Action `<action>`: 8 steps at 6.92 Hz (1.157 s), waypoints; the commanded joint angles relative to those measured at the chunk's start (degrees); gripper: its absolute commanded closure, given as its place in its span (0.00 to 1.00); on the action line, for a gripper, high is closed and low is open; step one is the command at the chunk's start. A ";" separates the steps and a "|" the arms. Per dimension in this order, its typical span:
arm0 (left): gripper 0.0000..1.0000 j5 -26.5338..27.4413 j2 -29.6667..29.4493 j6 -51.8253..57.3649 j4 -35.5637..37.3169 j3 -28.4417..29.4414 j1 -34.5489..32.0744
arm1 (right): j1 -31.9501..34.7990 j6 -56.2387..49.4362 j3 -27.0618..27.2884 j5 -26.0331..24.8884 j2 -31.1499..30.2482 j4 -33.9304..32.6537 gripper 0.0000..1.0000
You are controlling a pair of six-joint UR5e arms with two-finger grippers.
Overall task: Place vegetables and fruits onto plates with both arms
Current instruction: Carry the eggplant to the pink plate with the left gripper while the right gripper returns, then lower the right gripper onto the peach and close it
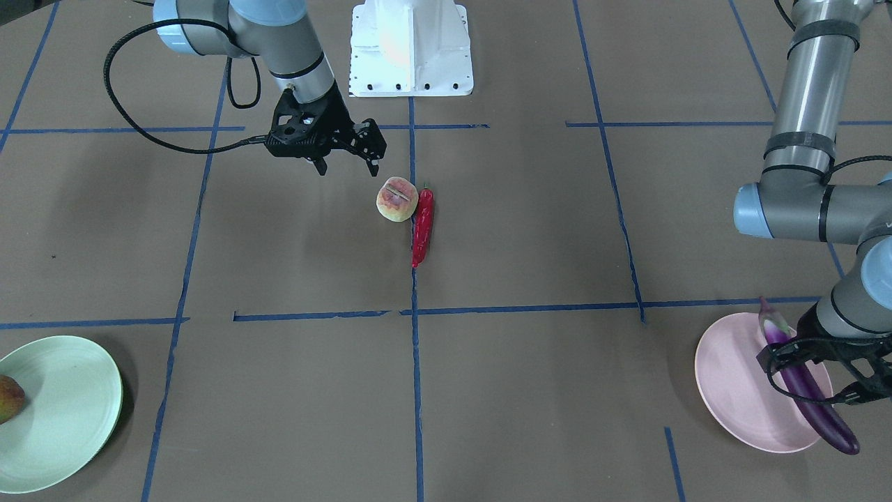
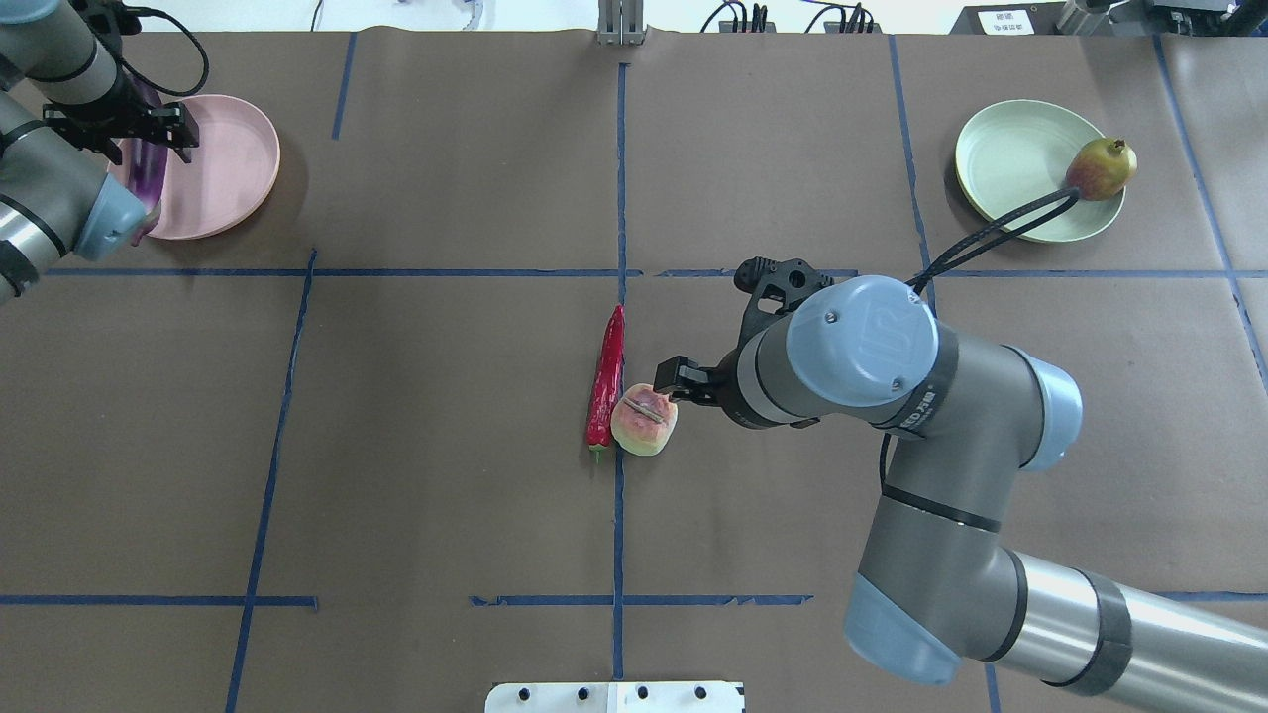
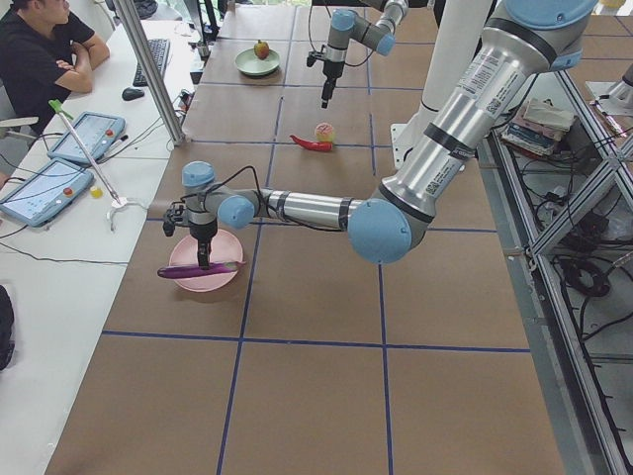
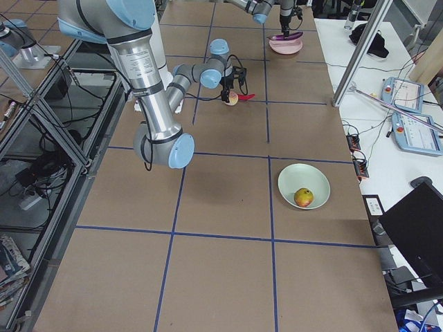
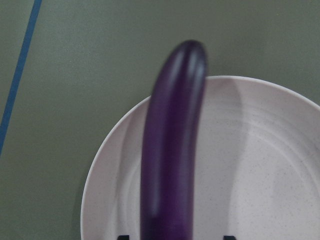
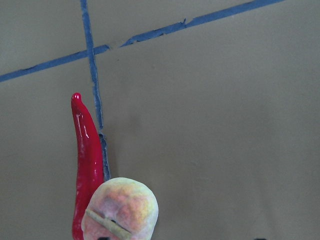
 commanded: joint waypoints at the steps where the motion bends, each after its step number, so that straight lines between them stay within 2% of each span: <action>1: 0.00 -0.40 -0.57 -0.48 -1.49 -0.38 -0.12 | -2.28 3.09 -5.49 -1.66 3.74 -0.71 0.00; 2: 0.00 -0.40 -0.57 -0.58 -1.67 -0.47 -0.12 | -2.37 6.84 -7.87 -2.18 5.49 -0.54 0.00; 3: 0.00 -0.49 -0.48 -0.66 -1.58 -1.69 -0.12 | -2.37 9.31 -12.76 -2.62 10.21 -0.71 0.00; 4: 0.00 -0.49 -0.48 -0.75 -1.58 -1.79 -0.12 | -2.37 9.16 -13.68 -2.45 10.86 -0.88 0.00; 5: 0.00 -0.49 -0.48 -0.75 -1.58 -2.05 -0.12 | -2.37 9.16 -13.69 -2.54 11.30 -4.28 0.00; 8: 0.00 -0.49 -0.04 -0.84 -1.23 -3.37 -0.12 | -2.46 9.07 -15.36 -2.63 12.45 -4.76 0.00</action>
